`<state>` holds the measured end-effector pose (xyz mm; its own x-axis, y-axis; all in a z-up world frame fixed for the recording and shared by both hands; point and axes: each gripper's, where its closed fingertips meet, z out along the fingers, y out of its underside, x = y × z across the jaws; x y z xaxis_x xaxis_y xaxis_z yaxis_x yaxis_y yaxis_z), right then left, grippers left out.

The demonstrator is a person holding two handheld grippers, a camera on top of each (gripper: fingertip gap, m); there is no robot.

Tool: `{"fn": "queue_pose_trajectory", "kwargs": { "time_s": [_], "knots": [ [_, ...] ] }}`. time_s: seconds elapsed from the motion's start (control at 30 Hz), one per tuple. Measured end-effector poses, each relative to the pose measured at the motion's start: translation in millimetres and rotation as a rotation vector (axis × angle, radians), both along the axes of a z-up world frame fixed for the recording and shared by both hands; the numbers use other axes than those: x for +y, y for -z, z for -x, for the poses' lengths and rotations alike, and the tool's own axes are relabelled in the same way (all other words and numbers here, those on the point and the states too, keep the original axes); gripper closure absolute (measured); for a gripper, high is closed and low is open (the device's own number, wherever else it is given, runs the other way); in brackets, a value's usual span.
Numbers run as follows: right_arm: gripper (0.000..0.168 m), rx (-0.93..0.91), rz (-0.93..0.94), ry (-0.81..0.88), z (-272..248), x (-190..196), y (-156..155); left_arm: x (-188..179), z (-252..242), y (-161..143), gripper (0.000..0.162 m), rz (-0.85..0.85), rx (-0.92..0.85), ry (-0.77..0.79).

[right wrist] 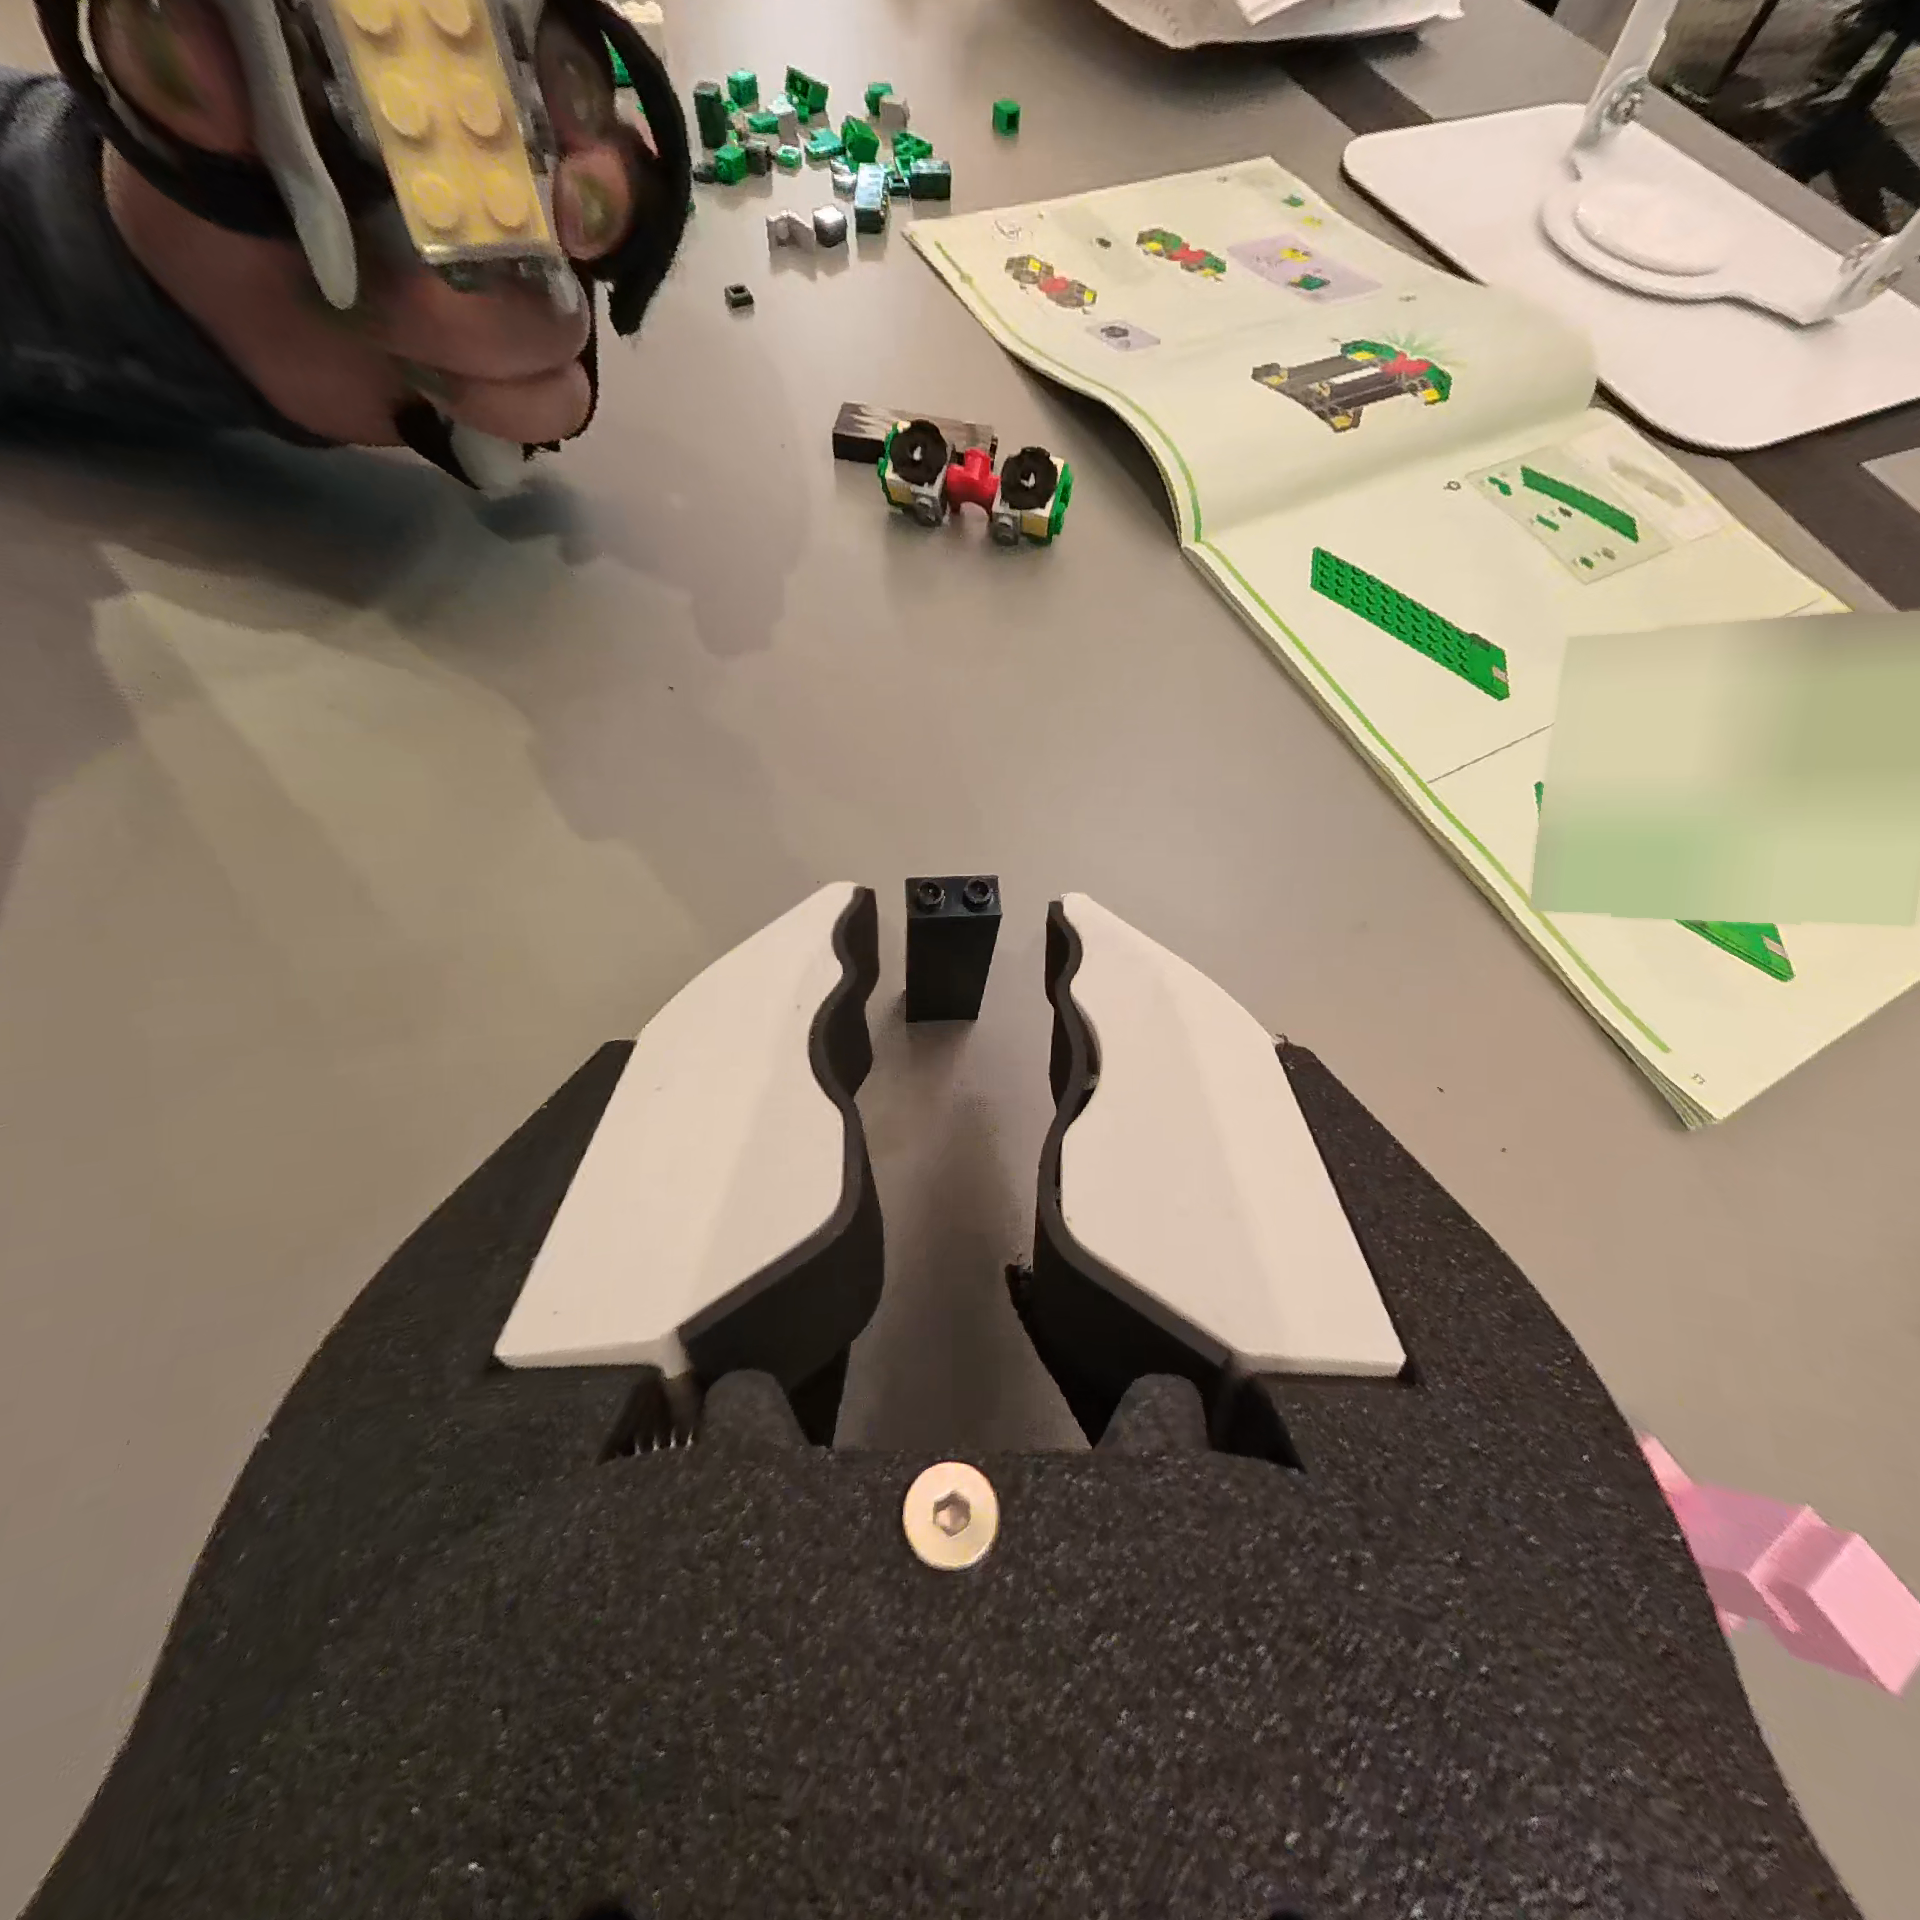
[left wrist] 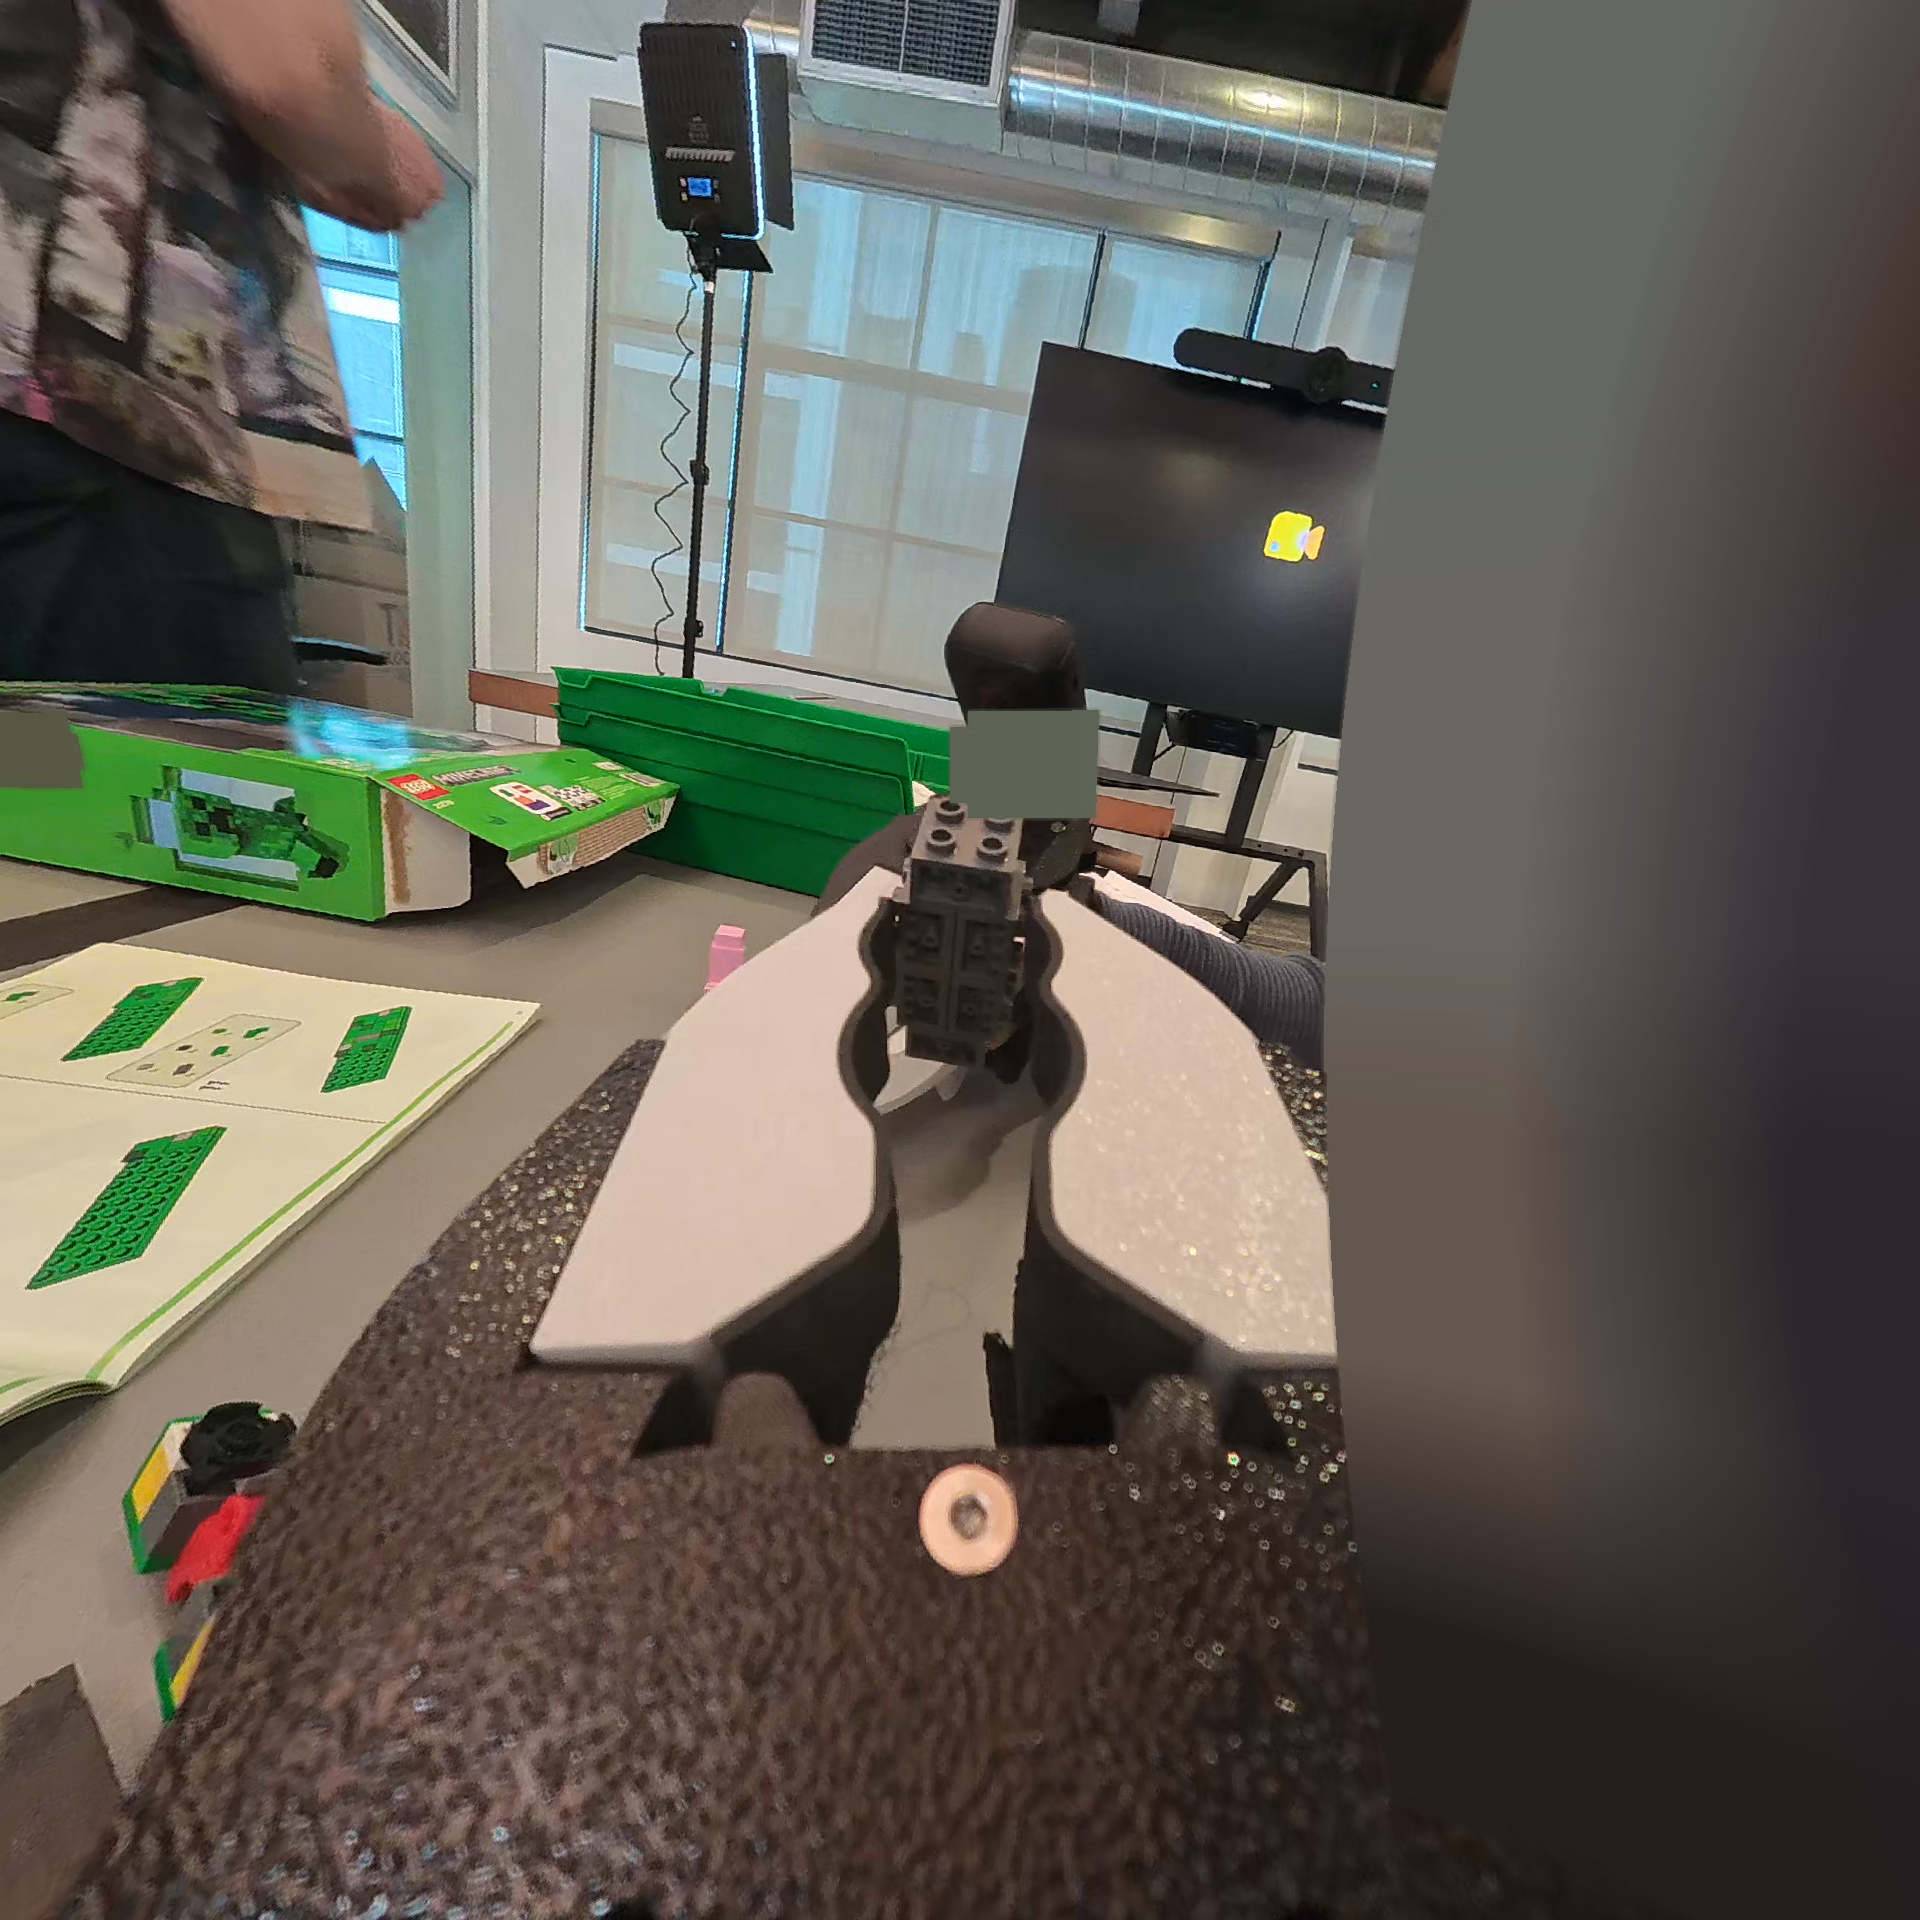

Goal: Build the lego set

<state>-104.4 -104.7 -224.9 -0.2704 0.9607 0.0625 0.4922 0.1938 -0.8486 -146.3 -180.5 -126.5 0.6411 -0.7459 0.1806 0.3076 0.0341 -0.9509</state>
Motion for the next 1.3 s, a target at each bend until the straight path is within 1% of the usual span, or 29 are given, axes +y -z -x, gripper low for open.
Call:
{"fn": "queue_pose_trajectory", "kwargs": {
  "time_s": [0.2, 0.27, 0.33, 0.37, 0.4, 0.53, 0.57, 0.63, 0.7, 0.8, 0.93, 1.17, 1.3],
  "knots": [
    [0.140, -0.015, 0.011, 0.012, 4.1, -0.3, 5.6, 2.4, -1.6, 3.1, 0.139, 0.010, 0.006, -0.001],
    [0.151, -0.015, 0.003, 0.019, 5.4, 0.5, 6.6, 2.7, -1.3, 2.6, 0.139, 0.009, 0.003, -0.007],
    [0.152, 0.027, -0.014, 0.036, 8.4, 2.4, -0.3, 2.7, 0.5, 0.6, 0.139, 0.003, -0.012, -0.018],
    [0.151, 0.084, -0.015, 0.047, 11.3, 2.5, -11.1, 2.9, 0.6, -2.5, 0.139, -0.003, -0.026, -0.026],
    [0.151, 0.169, -0.002, 0.061, 15.0, 1.1, -28.2, 2.9, 1.9, -6.2, 0.139, -0.012, -0.043, -0.037],
    [0.151, 0.584, 0.120, 0.096, 20.2, -18.8, -120.4, -2.7, 6.9, -27.9, 0.139, -0.075, -0.117, -0.067],
    [0.151, 0.664, 0.158, 0.094, 19.2, -25.9, -139.0, -5.4, 6.9, -34.1, 0.139, -0.093, -0.136, -0.064],
    [0.151, 0.790, 0.238, 0.070, 17.2, -42.0, -168.1, -11.1, 6.8, -44.9, 0.139, -0.121, -0.185, -0.049],
    [0.151, 0.864, 0.297, 0.036, 17.5, -57.5, -185.3, -15.8, 5.2, -53.2, 0.139, -0.137, -0.231, -0.018],
    [0.152, 0.889, 0.350, -0.025, 21.6, -77.0, -193.7, -20.9, 8.2, -58.3, 0.139, -0.140, -0.287, 0.018],
    [0.152, 0.864, 0.381, -0.056, 25.8, -84.9, -191.5, -25.8, 15.6, -61.2, 0.139, -0.142, -0.365, 0.063],
    [0.152, 0.847, 0.440, -0.080, 23.8, -85.8, -191.2, -30.1, 10.3, -59.5, 0.139, -0.146, -0.356, 0.115],
    [0.152, 0.846, 0.421, -0.087, 22.3, -88.4, -191.6, -29.0, 6.8, -56.5, 0.139, -0.138, -0.347, 0.134]
  ]
}}
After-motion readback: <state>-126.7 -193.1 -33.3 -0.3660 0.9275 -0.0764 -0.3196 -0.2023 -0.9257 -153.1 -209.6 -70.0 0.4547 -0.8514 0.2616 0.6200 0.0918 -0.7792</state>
